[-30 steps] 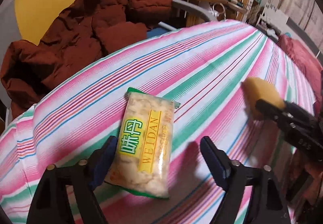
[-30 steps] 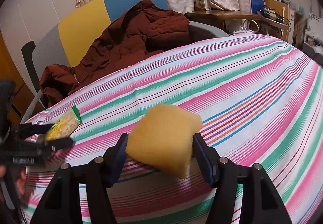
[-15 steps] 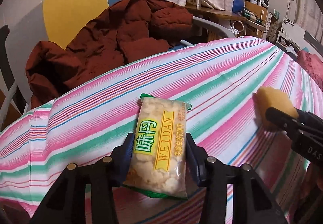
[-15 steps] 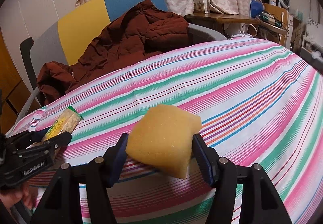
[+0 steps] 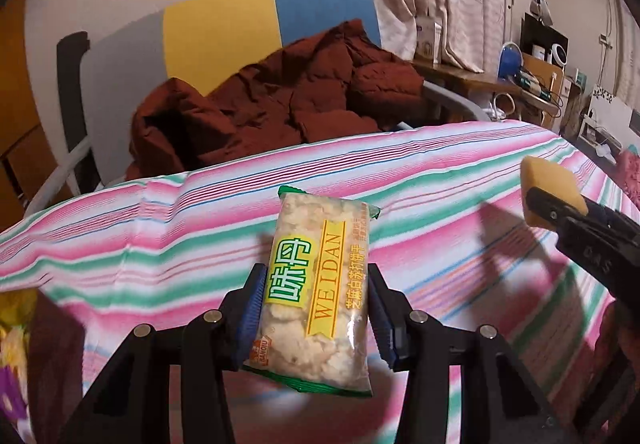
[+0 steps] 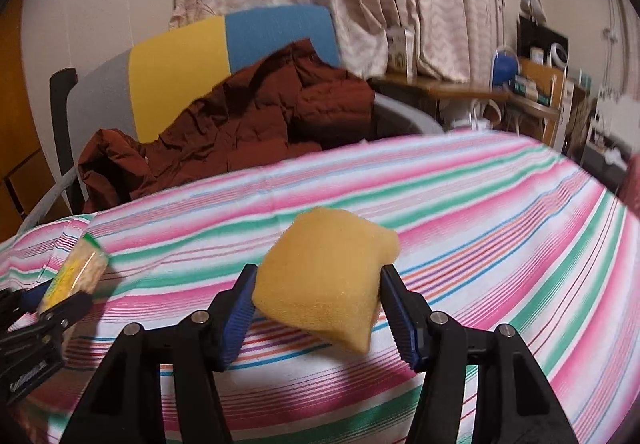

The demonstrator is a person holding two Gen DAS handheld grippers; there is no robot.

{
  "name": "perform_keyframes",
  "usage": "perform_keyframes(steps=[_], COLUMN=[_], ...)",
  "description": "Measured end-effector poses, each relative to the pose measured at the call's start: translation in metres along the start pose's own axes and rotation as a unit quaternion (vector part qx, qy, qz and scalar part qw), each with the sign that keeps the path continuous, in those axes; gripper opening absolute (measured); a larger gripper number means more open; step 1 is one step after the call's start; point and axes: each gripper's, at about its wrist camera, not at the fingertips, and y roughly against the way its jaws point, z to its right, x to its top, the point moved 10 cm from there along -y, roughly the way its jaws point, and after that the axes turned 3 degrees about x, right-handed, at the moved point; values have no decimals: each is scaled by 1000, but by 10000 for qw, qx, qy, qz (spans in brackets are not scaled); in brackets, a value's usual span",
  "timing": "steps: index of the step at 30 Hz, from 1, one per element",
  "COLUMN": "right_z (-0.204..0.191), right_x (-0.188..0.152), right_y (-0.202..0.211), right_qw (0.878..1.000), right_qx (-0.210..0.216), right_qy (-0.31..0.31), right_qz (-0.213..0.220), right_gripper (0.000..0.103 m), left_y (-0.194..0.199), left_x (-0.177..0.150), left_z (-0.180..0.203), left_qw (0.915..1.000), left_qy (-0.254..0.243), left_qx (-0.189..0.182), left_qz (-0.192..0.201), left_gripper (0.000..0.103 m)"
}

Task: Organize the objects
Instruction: 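Carry the cracker pack and sponge toward the gold tray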

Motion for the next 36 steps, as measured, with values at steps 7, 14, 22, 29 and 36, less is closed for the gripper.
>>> perform_keyframes(steps=[7, 14, 22, 29, 36], right_z=[-14, -28, -46, -59, -67], right_x=[-19, -53, -52, -51, -52], right_y=[41, 69, 72, 76, 77], right_qw=[9991, 9985, 9993, 9977, 9961], right_qx=[290, 330, 149, 84, 10], right_qy=[-222, -277, 286, 663, 886], right_qz=[-205, -344, -166, -64, -25], right_gripper=[60, 60, 61, 61, 61], left_y=[21, 58, 142, 191, 210], left_x=[-13, -21, -45, -57, -84], left_z=[-5, -8, -38, -120, -214], left_qw=[9999, 9991, 9923, 9837, 9713], left_qy=[32, 173, 934, 1641, 2296], left_qx=[-54, -300, -620, -269, 195], left_qz=[134, 233, 522, 685, 585], left_gripper=[48, 48, 48, 48, 48])
